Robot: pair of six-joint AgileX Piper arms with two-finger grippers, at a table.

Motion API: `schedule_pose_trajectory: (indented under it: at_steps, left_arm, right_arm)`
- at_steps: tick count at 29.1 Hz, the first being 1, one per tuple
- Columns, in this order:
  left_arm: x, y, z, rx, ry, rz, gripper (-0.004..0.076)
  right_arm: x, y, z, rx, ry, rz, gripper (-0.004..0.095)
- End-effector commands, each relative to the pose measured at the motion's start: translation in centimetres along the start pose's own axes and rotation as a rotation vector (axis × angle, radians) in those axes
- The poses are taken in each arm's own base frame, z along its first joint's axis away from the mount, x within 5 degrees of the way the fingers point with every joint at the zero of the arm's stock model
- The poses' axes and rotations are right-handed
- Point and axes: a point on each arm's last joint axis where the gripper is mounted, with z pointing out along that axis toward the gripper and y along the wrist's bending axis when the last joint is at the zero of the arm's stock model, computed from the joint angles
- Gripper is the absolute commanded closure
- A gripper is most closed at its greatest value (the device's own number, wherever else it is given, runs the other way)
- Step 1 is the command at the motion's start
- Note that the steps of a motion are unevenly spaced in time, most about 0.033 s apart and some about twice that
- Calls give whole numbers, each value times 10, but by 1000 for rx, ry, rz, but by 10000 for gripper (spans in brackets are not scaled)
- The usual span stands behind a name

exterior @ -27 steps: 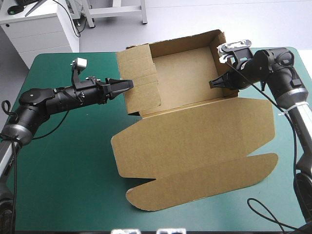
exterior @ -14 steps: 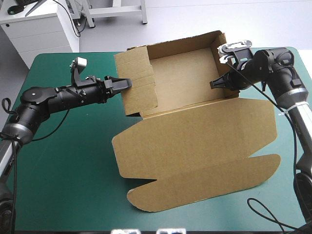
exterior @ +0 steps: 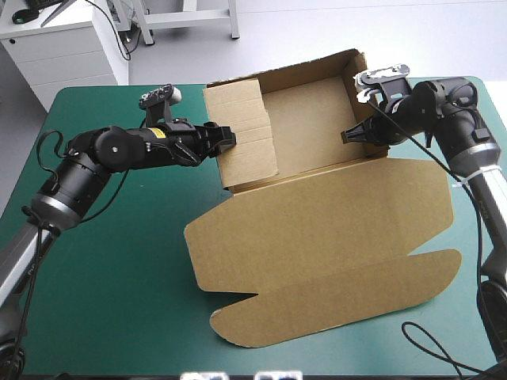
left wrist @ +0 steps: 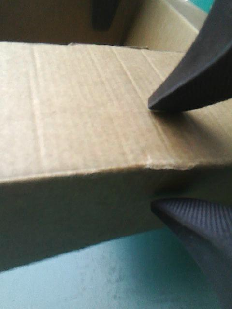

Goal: Fold the box

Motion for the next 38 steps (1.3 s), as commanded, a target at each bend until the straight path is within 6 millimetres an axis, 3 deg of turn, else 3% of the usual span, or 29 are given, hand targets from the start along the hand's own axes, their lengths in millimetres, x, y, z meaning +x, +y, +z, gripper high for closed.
schedule_pose_trajectory:
  at_steps: [1,13,23,26,29,38]
  left_arm:
    - [-6,-15,-12,-77,-71,-29,337]
    - [-1,-7,34,-164,34,-64,337]
    - [-18,-22,21,-121,-27,-1,344]
    - [-19,-22,21,-121,-35,4,468]
    - [-20,-18,22,-169,-48,79,724]
    - [-19,-12,21,-282,29,147,731]
  right_arm:
    - [-12,4,-35,-15,-158,17,925]
    - [-11,7,-41,-43,-169,30,925]
    - [-10,8,-41,-44,-163,30,925]
    - [-10,8,-41,-45,-162,30,925]
    - [-10,8,-41,-46,-157,35,925]
    - [-8,7,-41,-48,-141,98,921]
